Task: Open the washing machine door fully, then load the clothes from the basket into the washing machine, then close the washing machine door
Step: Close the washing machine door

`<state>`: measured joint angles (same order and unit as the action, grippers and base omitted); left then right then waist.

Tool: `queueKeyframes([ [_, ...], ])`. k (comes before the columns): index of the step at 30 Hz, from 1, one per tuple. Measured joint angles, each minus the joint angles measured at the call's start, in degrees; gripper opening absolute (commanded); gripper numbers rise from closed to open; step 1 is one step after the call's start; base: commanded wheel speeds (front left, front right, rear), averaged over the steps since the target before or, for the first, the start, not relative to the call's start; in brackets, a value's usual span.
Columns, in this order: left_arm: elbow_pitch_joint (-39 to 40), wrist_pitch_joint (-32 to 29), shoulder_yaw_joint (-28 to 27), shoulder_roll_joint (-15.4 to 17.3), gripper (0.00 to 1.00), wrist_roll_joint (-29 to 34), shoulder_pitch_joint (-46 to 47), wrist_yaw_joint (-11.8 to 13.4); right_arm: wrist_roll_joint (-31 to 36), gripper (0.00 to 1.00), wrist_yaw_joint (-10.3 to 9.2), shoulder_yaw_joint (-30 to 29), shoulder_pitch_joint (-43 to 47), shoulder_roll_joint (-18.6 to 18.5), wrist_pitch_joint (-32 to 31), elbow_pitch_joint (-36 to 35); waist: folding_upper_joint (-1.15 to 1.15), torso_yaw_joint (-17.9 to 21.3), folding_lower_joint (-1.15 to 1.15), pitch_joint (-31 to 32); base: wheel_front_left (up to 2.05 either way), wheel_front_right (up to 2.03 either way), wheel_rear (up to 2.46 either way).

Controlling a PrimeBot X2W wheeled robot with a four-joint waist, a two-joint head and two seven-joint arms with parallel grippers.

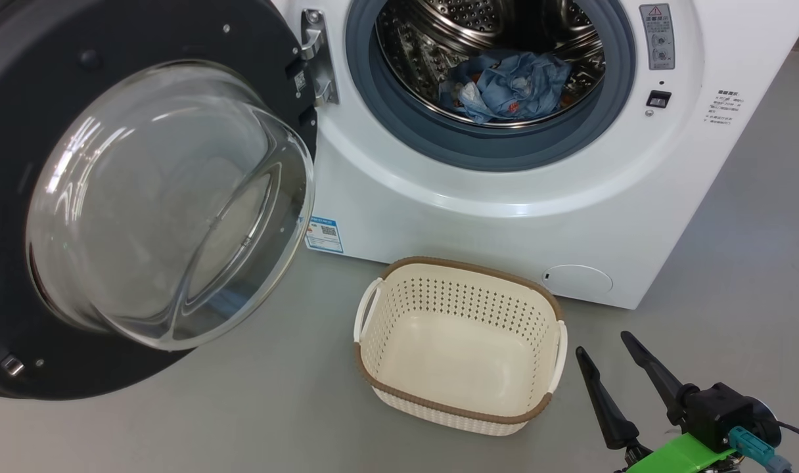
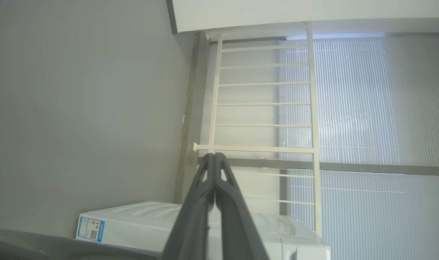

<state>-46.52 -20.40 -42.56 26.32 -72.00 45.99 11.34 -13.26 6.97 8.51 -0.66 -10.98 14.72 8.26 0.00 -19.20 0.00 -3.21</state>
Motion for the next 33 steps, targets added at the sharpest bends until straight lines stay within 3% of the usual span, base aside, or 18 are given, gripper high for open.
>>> queueKeyframes([
  [12, -1.07, -4.33, 2.93, -3.47, 0.00, -0.69, 1.33, 0.01, 0.07, 1.00, 0.00, 0.03, -0.77, 0.03, 0.00, 0.01, 0.00, -0.16, 0.00, -0.57, 0.00, 0.00, 0.00],
  [33, 3.46, -12.61, 7.40, -5.61, 0.00, -0.75, 0.41, 1.08, 0.07, 1.00, 0.00, -0.16, -0.76, 0.11, 0.00, 0.10, 0.00, 0.03, 0.00, 0.08, 0.00, 0.00, 0.00],
])
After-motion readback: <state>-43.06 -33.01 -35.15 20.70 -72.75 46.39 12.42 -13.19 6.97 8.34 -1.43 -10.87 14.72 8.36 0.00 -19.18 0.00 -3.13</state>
